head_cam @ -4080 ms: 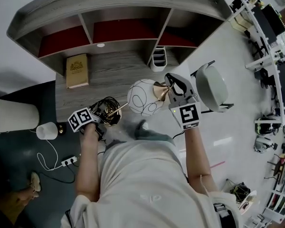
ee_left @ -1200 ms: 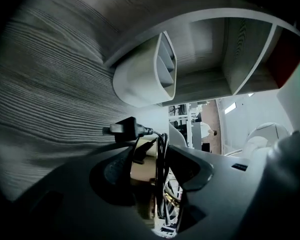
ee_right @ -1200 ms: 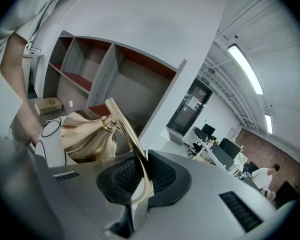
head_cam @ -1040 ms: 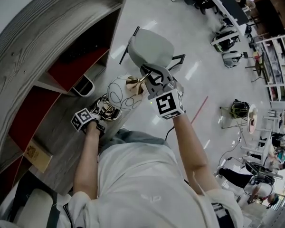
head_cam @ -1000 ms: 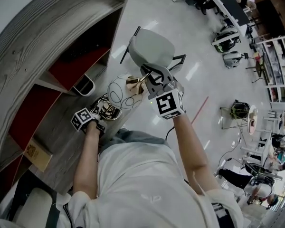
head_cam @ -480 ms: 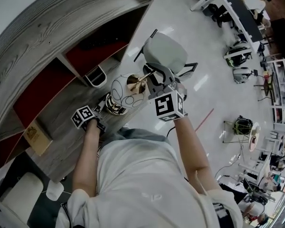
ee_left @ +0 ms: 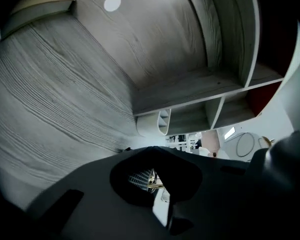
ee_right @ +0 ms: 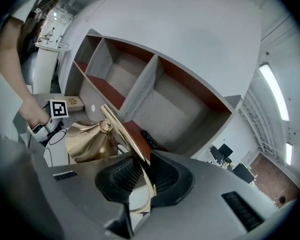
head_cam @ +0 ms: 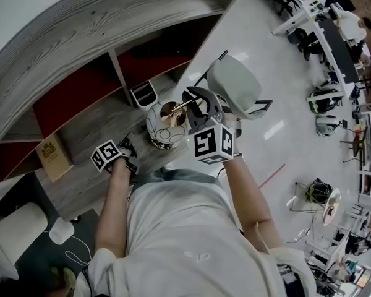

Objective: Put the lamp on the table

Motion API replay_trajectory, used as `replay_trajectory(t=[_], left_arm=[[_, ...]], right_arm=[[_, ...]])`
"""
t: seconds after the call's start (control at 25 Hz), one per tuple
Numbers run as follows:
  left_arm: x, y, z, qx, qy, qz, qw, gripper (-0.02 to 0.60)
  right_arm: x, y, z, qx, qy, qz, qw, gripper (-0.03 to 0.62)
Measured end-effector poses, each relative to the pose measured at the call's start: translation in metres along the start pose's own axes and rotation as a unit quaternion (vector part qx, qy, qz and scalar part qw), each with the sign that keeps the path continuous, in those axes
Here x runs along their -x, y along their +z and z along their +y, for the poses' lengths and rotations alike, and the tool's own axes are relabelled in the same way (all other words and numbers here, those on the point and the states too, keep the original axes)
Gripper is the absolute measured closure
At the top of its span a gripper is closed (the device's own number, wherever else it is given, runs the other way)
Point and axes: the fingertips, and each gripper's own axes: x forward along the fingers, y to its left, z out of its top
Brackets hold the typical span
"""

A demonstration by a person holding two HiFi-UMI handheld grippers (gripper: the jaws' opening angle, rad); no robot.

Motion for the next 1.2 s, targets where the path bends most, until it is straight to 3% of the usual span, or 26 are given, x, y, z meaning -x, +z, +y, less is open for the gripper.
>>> replay_trajectory(t=[0.16, 0.28, 0.88, 1.2], left_arm=[[0.023, 0.010, -0.030, -0.004, -0.062, -0.031, 0.9976, 0.566], [0.041, 0.016, -0.049, -0.012, -0.090, -0.052, 0.9946, 0.566], [0.097, 0.026, -0.133, -0.100, -0.155, -0.112, 0.9763, 0.566], [0.107, 0.024, -0.159, -0.104, -0.183, -0.117, 0.9706, 0.566]], right_arm=[[-0.002, 0.014, 0.016, 0.015, 0.017, -0.010, 1.000, 0.522], [-0.002, 0.021, 0.026, 0.024, 0.026, -0.016, 0.999, 0.519], [0.013, 0.033, 0.061, 0.037, 0.079, -0.050, 0.995, 0.485], [0.030, 0.022, 0.069, 0.017, 0.107, -0.045, 0.993, 0.467]])
